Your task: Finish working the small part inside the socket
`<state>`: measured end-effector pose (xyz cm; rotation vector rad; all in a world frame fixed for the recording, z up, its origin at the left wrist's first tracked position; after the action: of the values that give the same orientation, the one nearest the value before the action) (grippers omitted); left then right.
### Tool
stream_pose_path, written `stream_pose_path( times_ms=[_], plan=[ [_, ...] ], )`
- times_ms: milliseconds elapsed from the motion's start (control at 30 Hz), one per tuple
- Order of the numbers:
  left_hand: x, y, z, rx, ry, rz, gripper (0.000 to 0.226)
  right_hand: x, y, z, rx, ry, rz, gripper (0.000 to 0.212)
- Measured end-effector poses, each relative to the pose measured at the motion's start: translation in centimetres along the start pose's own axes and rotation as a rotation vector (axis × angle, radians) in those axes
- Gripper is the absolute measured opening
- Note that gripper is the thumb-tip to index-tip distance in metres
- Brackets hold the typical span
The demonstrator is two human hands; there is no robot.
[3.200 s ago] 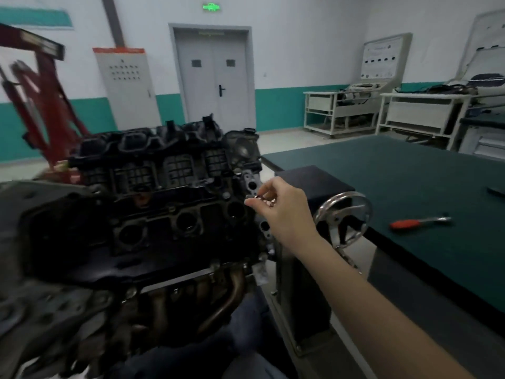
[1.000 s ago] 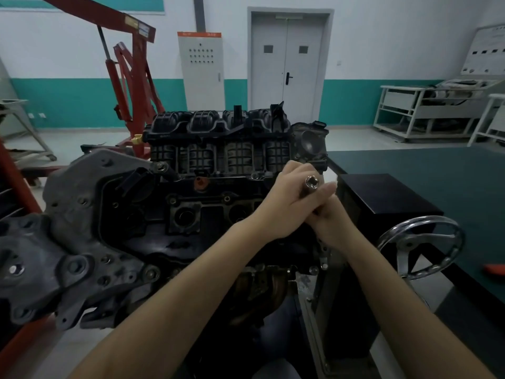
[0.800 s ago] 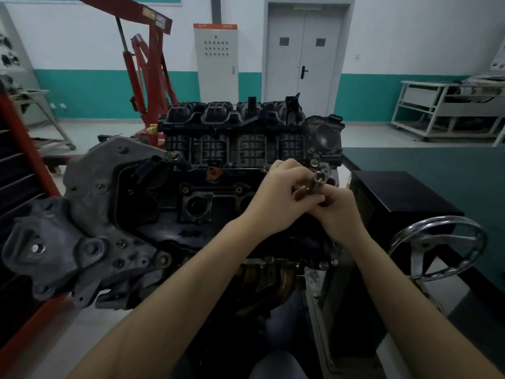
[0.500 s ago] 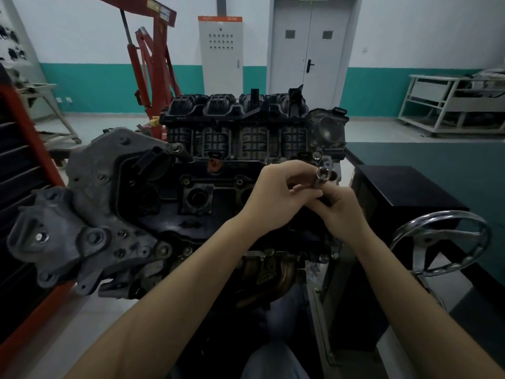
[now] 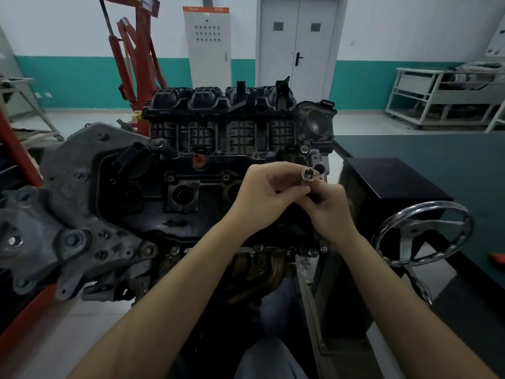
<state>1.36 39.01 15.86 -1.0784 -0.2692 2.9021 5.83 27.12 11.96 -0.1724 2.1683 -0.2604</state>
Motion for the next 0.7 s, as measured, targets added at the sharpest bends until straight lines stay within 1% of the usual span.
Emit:
stream_pose_path(
  times_ms=[67, 167, 233, 300, 367, 467, 567, 633, 700],
  plan=[
    [0.2, 0.0, 0.1, -0.034, 0.017, -0.013, 0.027, 0.1, -0.2, 0.4, 0.010, 0.024, 0.049, 0.020],
    [0.3, -0.2, 0.3, -0.110, 0.049, 0.070, 0.022, 0.1, -0.5, 0.2, 0.035, 0.032, 0.089, 0.015],
    [0.3, -0.2, 0.1, -0.107, 0.043, 0.091, 0.022, 0.0, -0.3, -0.3, 0.026, 0.014, 0.044, 0.016],
    [0.4, 0.0, -0.1, -0.079, 0.022, 0.063, 0.026, 0.2, 0.1, -0.7, 0.015, 0.007, -0.043, 0.022],
    [0.5, 0.0, -0.3, -0.034, 0.004, 0.022, 0.030, 0.2, 0.2, -0.5, 0.010, 0.046, -0.077, 0.028],
    [0.4, -0.1, -0.2, -0.021, 0.008, -0.023, 0.023, 0.1, 0.0, -0.2, -0.010, 0.099, -0.016, 0.024],
    [0.3, -0.3, 0.2, -0.158, 0.056, 0.039, 0.017, 0.0, -0.3, -0.2, -0.057, 0.105, 0.048, 0.018],
    [0.1, -0.4, 0.5, -0.194, 0.069, 0.060, 0.016, -0.1, -0.2, -0.6, -0.053, 0.089, 0.013, 0.021],
    [0.0, -0.1, 0.4, -0.171, 0.045, 0.031, 0.019, -0.1, 0.2, -0.9, -0.064, 0.076, -0.094, 0.029]
  ],
)
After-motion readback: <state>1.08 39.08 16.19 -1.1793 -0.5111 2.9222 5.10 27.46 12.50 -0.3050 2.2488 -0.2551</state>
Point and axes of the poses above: each hand's wrist, its own x-axis away from the middle knuckle, its own y-axis out of the palm, z = x × y, the point moved 7 cm from there along -x, towards the middle knuckle, and after that the axes turned 3 degrees about z, right-handed, at the moved point
